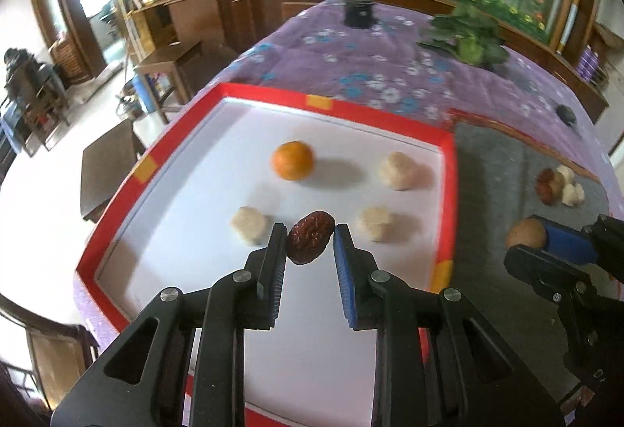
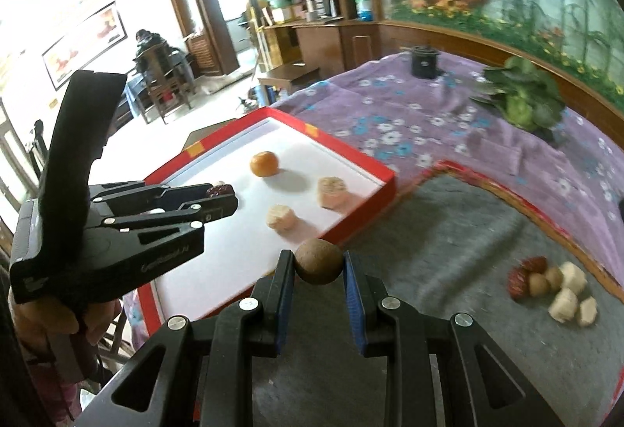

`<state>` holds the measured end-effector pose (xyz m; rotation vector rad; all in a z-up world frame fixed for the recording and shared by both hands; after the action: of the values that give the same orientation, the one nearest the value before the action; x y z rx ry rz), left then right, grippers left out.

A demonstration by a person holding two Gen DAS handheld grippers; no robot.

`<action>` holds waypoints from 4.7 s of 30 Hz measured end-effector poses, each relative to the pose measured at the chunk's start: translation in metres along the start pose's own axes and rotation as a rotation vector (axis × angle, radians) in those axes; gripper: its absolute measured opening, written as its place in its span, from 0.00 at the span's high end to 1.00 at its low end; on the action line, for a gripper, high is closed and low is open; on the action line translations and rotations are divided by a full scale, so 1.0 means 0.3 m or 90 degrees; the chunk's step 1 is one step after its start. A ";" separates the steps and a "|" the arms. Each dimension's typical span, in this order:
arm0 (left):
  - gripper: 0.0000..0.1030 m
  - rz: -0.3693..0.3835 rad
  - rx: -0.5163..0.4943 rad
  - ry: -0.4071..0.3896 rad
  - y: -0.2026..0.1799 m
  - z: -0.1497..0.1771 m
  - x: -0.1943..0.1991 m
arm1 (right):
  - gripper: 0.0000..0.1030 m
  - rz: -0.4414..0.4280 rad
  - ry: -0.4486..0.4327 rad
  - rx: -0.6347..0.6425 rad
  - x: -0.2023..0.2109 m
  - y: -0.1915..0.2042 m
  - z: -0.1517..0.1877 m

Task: Organize fruits
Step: 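Carry the date and brown ball into the tray and open both grippers, then move both open grippers back over the mat, then grasp a red date with the left gripper while the right grasps a hexagonal pale cake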

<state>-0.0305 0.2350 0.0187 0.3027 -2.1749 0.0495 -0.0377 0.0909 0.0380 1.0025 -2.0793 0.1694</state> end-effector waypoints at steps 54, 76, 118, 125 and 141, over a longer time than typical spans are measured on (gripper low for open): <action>0.54 0.018 0.011 -0.006 -0.133 -0.015 0.032 | 0.69 0.032 0.010 -0.005 0.019 -0.065 0.048; 0.54 0.106 -0.127 0.027 -0.667 0.001 0.025 | 0.59 0.160 -0.017 -0.184 0.368 -0.530 0.361; 0.83 0.167 -0.190 0.047 -0.833 -0.080 -0.131 | 0.58 0.122 -0.020 -0.214 0.299 -0.662 0.329; 0.83 0.154 -0.169 0.036 -0.763 -0.069 -0.102 | 0.58 0.132 -0.043 -0.242 0.244 -0.674 0.233; 0.83 0.163 -0.163 0.024 -0.738 -0.064 -0.075 | 0.59 0.189 -0.019 -0.254 0.295 -0.700 0.294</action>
<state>0.0492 0.0278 -0.0051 -0.1216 -2.1414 -0.0795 0.0249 -0.1419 -0.0016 0.4580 -2.1666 -0.1091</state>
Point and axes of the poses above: each gripper's, at about its wrist camera, not at the fingertips, and x roughly against the way its jaws point, y to its left, z to its underside, the point moved 4 cm from there along -x, roughly the way its jaws point, and after that the axes turned 4 degrees about -z, right-handed, at the moved point
